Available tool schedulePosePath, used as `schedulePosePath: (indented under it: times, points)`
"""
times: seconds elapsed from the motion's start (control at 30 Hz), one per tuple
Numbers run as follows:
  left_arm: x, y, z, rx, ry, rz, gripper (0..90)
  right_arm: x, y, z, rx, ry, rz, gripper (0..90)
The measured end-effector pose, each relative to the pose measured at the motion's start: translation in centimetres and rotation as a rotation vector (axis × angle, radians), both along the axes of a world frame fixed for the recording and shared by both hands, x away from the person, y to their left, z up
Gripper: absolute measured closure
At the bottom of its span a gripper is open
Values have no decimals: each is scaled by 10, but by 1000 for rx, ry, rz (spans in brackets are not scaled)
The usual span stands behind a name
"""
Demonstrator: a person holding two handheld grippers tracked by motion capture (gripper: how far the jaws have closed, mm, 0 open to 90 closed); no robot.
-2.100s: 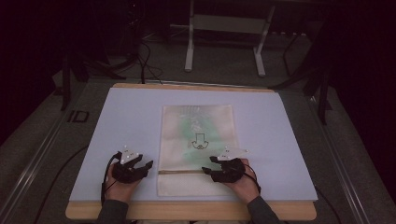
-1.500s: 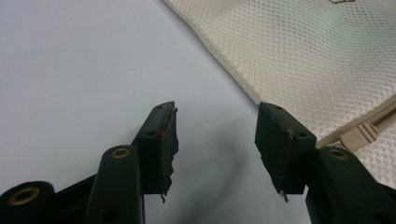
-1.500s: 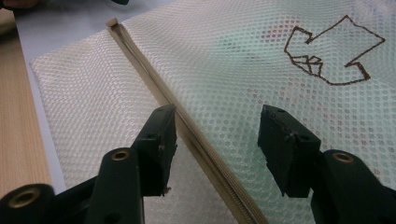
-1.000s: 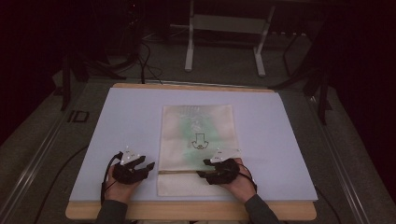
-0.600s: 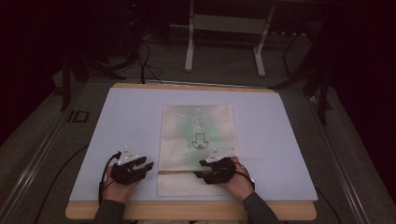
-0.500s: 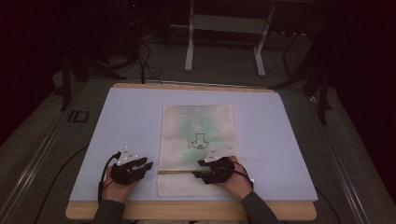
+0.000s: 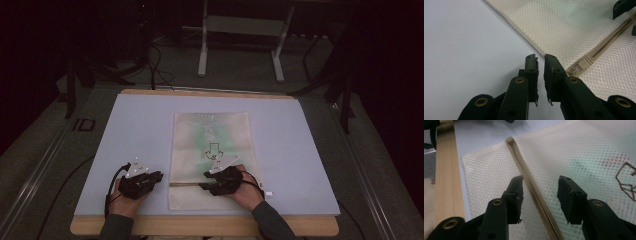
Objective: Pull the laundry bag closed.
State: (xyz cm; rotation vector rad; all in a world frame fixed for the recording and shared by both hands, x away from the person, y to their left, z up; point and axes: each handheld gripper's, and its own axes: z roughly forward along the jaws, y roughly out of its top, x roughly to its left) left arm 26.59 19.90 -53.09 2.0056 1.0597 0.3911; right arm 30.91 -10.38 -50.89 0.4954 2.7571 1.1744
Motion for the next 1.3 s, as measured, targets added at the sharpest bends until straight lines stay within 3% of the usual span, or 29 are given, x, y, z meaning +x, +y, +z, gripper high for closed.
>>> schedulePosePath:
  times: [0.37,0.57,1.3]
  points:
    - [0,-2,1,8,5,-16,884,3,18,4,-33,-16,73,632]
    - [0,-2,1,3,4,-15,885,3,30,4,-62,-32,115,697]
    - [0,0,1,1,9,-20,864,2,73,0,-70,-37,201,698]
